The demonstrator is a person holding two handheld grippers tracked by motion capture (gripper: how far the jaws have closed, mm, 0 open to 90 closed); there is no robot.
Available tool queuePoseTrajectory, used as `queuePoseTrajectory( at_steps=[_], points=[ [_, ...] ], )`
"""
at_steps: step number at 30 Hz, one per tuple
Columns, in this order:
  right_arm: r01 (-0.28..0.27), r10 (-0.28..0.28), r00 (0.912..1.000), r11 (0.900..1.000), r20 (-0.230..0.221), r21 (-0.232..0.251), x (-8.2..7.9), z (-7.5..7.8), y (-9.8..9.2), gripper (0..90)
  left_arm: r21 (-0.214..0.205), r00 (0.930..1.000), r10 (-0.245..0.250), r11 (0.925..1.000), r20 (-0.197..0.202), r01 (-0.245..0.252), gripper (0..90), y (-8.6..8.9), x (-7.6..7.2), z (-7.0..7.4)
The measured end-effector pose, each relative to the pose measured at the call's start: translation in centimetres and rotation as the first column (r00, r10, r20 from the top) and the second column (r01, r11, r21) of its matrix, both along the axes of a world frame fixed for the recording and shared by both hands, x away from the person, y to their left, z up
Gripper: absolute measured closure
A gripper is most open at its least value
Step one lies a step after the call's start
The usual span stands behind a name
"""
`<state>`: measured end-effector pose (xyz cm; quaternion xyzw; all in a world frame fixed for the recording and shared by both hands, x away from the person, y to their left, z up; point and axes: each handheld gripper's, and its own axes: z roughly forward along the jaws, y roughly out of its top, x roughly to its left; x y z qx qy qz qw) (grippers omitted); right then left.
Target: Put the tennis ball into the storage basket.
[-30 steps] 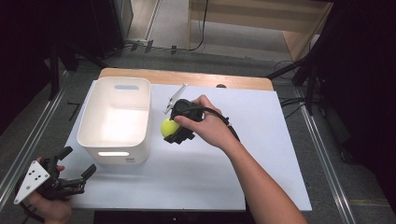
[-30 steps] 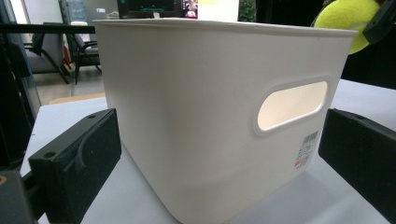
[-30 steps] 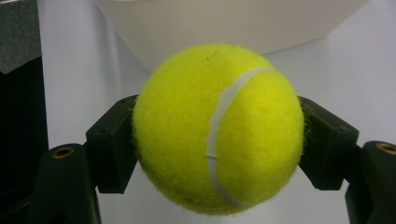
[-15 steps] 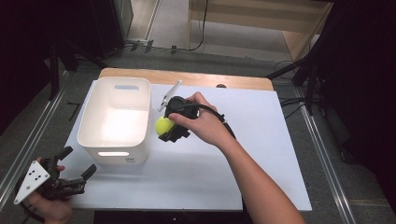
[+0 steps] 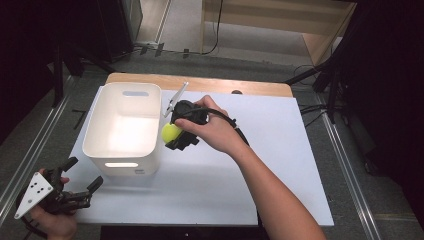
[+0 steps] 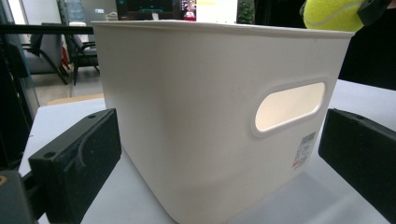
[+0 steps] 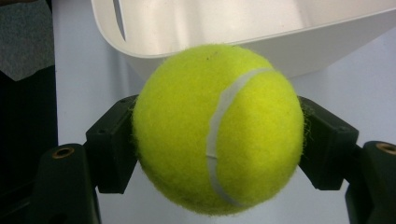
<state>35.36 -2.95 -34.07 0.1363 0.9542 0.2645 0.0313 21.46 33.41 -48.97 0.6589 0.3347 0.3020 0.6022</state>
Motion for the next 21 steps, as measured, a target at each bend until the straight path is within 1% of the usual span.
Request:
queuePoseTrajectory(
  at_steps=[4, 5, 6, 9, 10, 11, 16, 21],
  points=[
    [-0.004, 0.004, 1.0, 1.0, 0.008, 0.003, 0.0, 0.3, 0.4, 23.1, 0.0, 1.0, -0.003, 1.0, 0.0, 0.003, 0.0, 0.0, 0.0, 0.0],
    [-0.009, 0.009, 1.0, 1.0, 0.003, -0.002, 0.0, 0.5, 0.4, 23.1, 0.0, 1.0, -0.003, 1.0, 0.0, 0.003, 0.0, 0.0, 0.0, 0.0],
    [-0.01, 0.01, 0.9999, 0.9999, 0.01, 0.001, 0.0, 0.5, 0.6, 23.1, 0.0, 1.0, -0.003, 1.0, 0.0, 0.003, 0.0, 0.0, 0.0, 0.0],
    [-0.023, 0.023, 0.9997, 0.9997, 0.009, 0.002, 0.0, 0.8, 0.9, 23.1, -0.001, 1.0, -0.002, 1.0, -0.001, 0.002, 0.0, 0.0, 0.0, 0.0],
    [-0.014, 0.014, 0.9999, 0.9999, 0.008, 0.006, 0.0, 0.8, 1.0, 23.1, -0.001, 1.0, -0.002, 1.0, -0.001, 0.002, 0.0, 0.0, 0.0, 0.0],
    [-0.025, 0.025, 0.9996, 0.9997, 0.012, 0.003, 0.1, 0.9, 1.1, 23.1, -0.002, 1.0, -0.002, 1.0, 0.0, 0.002, 0.0, 0.0, 0.0, 0.0],
    [-0.026, 0.026, 0.9996, 0.9997, 0.01, 0.002, 0.3, 1.0, 1.7, 23.1, -0.003, 1.0, 0.0, 1.0, -0.002, 0.0, 0.0, 0.0, 0.0, 0.0],
    [-0.041, 0.041, 0.9991, 0.9991, 0.011, 0.005, 0.4, 1.1, 2.2, 23.1, -0.001, 1.0, 0.002, 1.0, -0.006, -0.002, 0.0, 0.0, 0.0, 0.0]
  ],
)
